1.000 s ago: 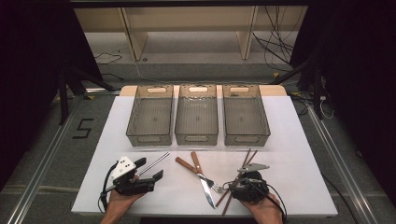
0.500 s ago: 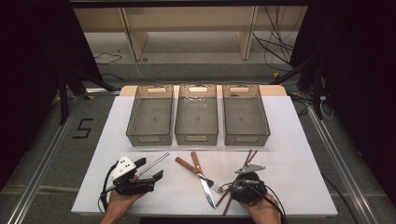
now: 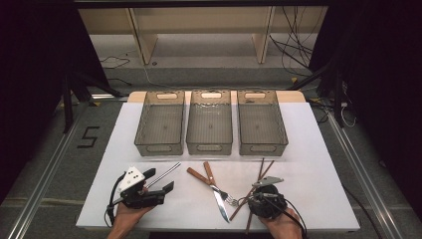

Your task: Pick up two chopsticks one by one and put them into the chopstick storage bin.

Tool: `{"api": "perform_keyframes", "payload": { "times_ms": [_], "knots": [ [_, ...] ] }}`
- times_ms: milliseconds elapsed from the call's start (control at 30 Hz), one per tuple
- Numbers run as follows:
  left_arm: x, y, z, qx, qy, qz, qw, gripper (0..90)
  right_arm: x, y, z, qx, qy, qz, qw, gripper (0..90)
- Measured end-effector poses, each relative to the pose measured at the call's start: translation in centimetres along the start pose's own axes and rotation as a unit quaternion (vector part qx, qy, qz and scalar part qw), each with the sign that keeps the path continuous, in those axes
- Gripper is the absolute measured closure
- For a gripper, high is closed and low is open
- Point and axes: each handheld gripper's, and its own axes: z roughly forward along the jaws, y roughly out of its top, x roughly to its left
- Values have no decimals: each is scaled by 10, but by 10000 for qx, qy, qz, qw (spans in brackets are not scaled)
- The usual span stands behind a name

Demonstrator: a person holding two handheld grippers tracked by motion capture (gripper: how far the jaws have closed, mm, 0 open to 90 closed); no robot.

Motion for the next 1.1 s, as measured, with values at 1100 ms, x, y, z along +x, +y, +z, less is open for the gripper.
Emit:
{"api": "perform_keyframes", "payload": {
  "times_ms": [1100],
  "knots": [
    [0, 0, 0, 15, 0, 24, 10000, 152, -11, -12, -10, 126, -62, 292, 9995, 783]
  ]
}}
